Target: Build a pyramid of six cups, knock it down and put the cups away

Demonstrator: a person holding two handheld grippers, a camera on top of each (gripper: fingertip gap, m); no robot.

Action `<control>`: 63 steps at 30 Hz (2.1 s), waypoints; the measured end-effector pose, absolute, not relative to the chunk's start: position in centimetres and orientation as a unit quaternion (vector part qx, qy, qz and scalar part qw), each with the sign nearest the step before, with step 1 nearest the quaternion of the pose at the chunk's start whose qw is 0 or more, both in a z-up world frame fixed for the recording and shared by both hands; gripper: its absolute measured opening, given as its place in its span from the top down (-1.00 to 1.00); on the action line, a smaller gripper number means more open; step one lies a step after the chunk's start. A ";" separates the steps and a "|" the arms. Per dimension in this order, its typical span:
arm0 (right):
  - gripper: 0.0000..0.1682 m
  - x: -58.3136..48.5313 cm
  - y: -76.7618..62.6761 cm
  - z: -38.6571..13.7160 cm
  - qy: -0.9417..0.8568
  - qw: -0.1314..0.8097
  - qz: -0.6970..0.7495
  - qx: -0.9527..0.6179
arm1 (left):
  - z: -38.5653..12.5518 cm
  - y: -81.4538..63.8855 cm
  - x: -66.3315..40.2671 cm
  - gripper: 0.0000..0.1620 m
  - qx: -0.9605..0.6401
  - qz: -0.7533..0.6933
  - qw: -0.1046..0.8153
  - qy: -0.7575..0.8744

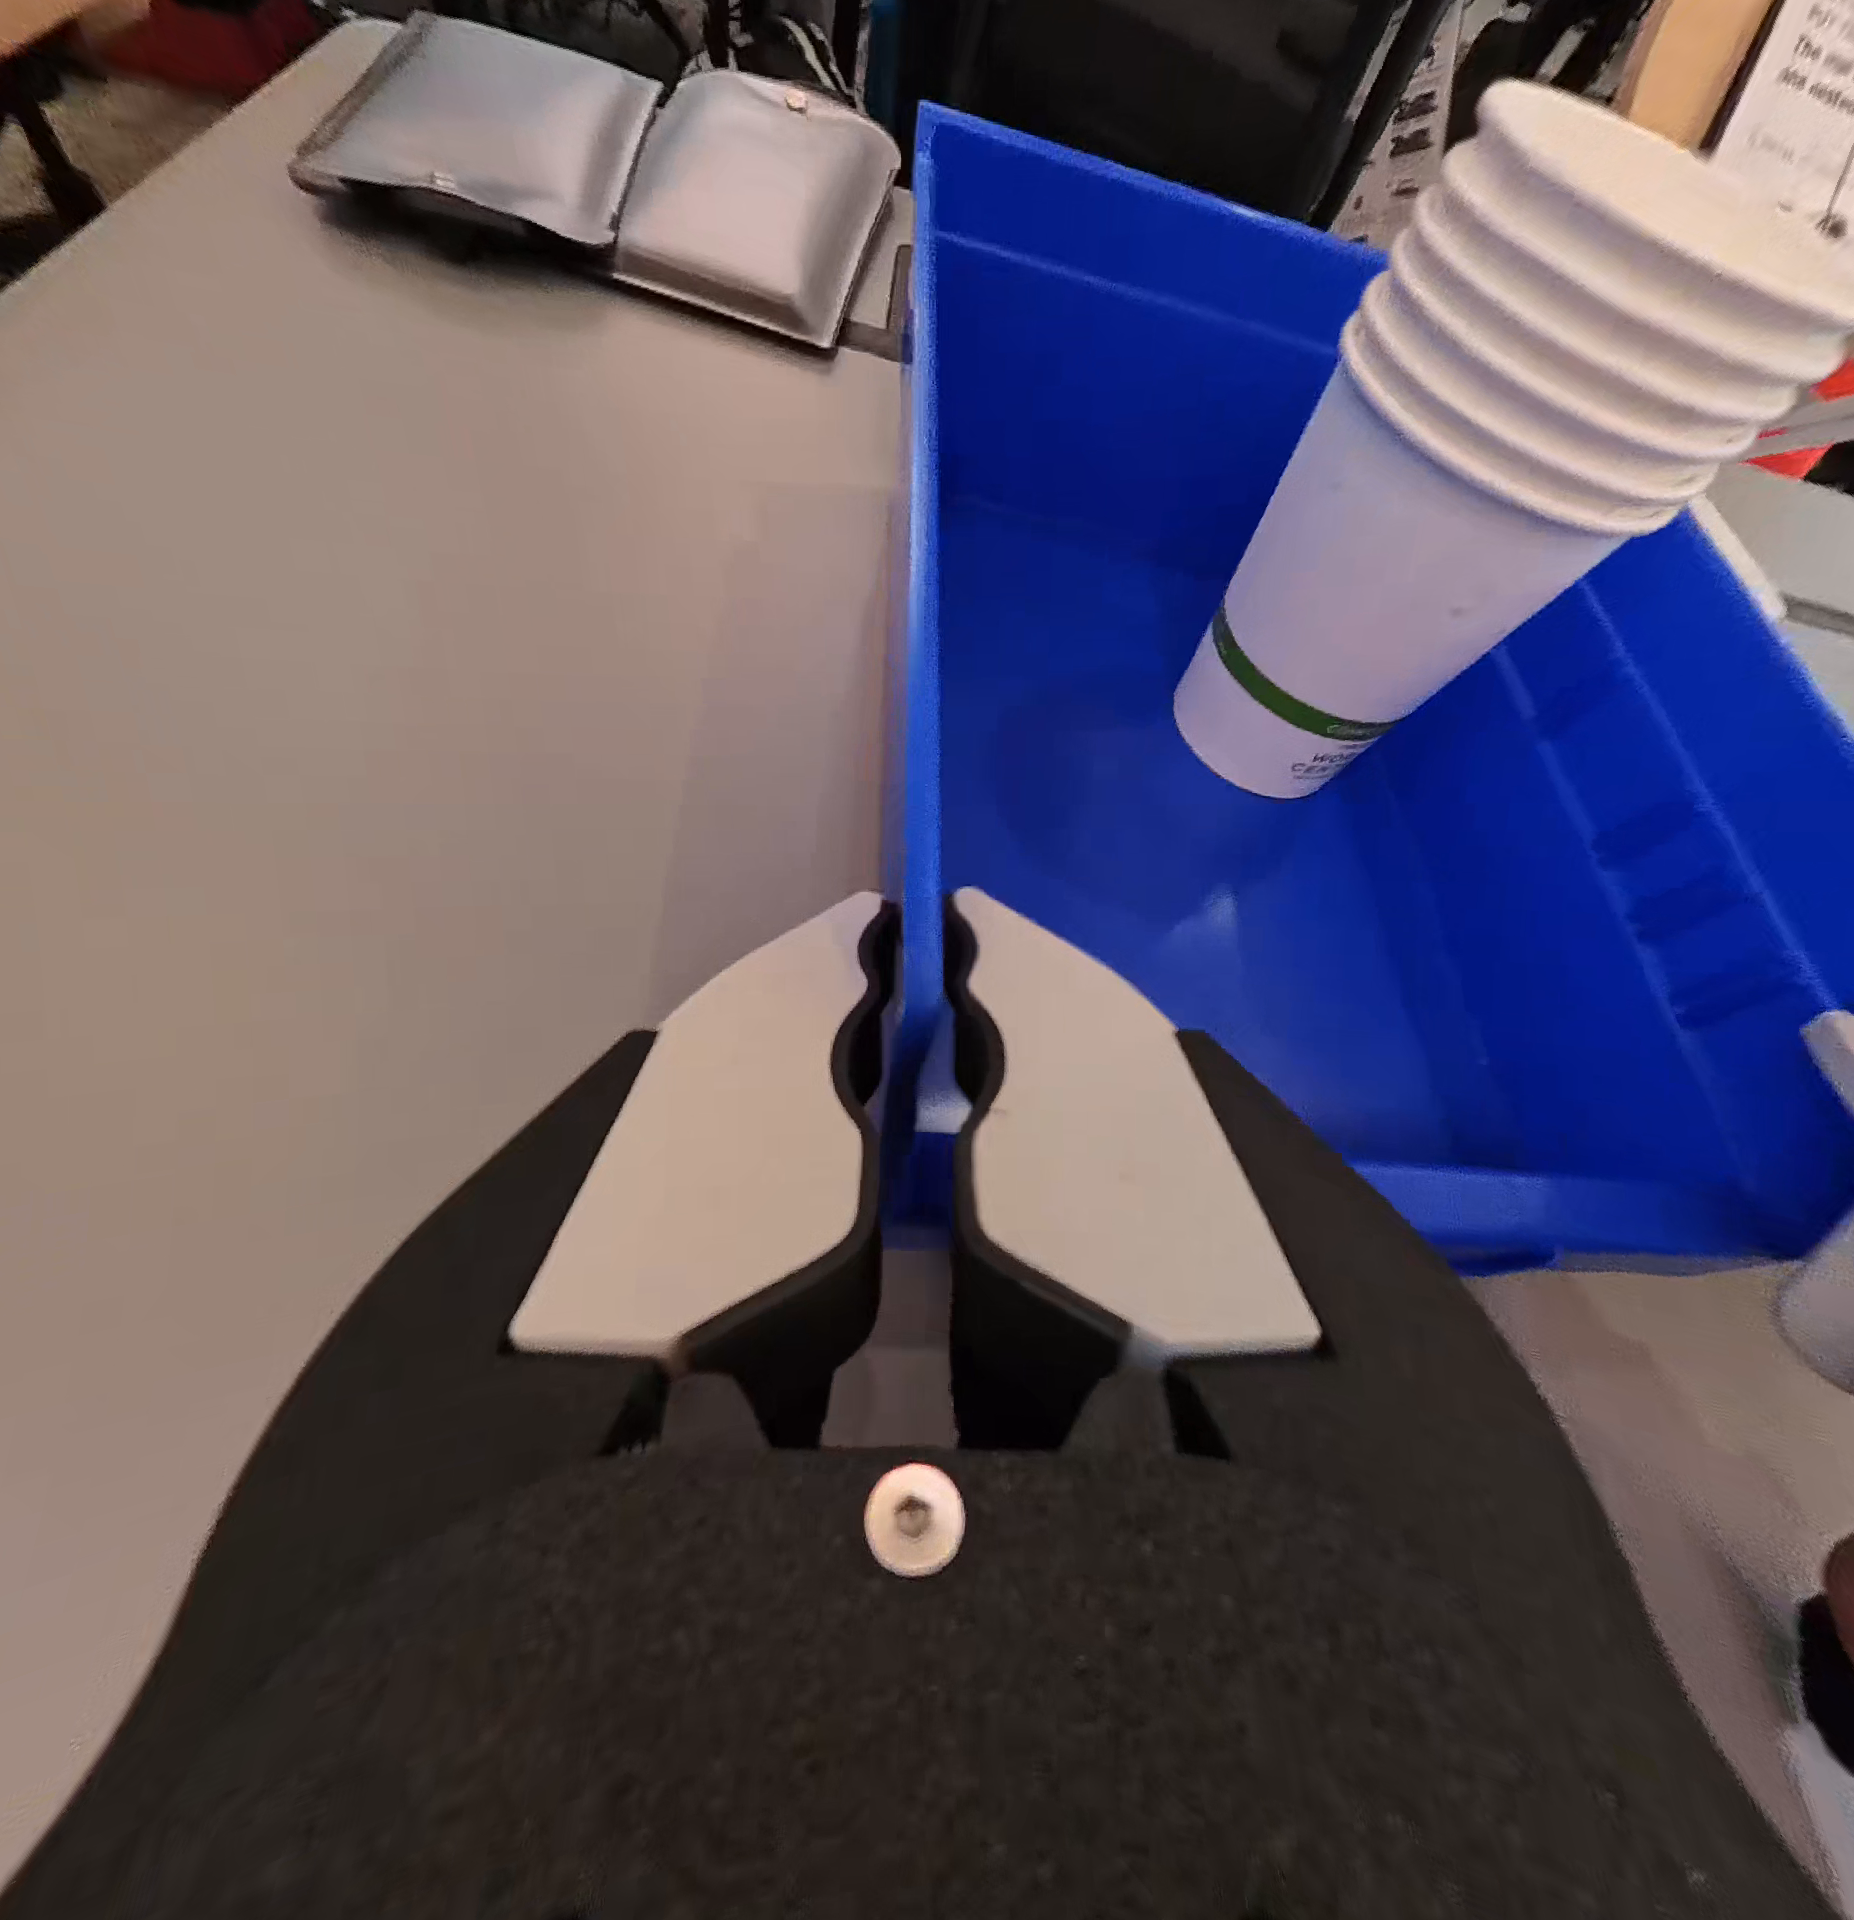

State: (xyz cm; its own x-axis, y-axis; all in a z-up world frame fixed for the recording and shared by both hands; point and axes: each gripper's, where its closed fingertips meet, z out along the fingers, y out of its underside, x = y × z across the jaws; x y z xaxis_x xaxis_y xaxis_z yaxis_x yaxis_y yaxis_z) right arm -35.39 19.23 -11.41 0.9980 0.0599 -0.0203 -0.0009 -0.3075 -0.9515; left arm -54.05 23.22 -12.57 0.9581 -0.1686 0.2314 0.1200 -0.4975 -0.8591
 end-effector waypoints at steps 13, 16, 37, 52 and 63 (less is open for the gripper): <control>0.41 -18.3 8.4 -2.1 -0.205 0.618 0.115 -0.750 | -1.1 18.3 -46.3 0.22 -0.762 -0.154 0.624 0.083; 0.34 -9.0 7.5 -3.8 -0.141 0.624 0.071 -0.766 | -3.3 16.5 -42.1 0.21 -0.767 -0.175 0.609 0.098; 0.20 10.5 1.5 -10.5 0.073 0.621 -0.011 -0.780 | -9.6 16.4 -39.1 0.19 -0.797 -0.122 0.578 0.127; 0.28 7.6 2.8 -10.5 0.050 0.620 0.027 -0.783 | -11.1 14.6 -39.8 0.25 -0.818 -0.141 0.542 0.130; 0.35 3.7 4.7 -10.8 -0.024 0.616 0.050 -0.786 | -5.0 13.1 -36.5 0.48 -0.777 -0.276 0.485 0.292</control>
State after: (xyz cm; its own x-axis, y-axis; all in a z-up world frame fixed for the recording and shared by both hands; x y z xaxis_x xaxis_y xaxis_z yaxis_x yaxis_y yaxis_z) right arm 3.69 4.66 -10.84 0.9938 0.1000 -0.0489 -0.0236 -0.2405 -0.9704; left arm -36.50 13.09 -5.02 0.6770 -0.7214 0.1457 -0.1859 -0.3592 -0.9145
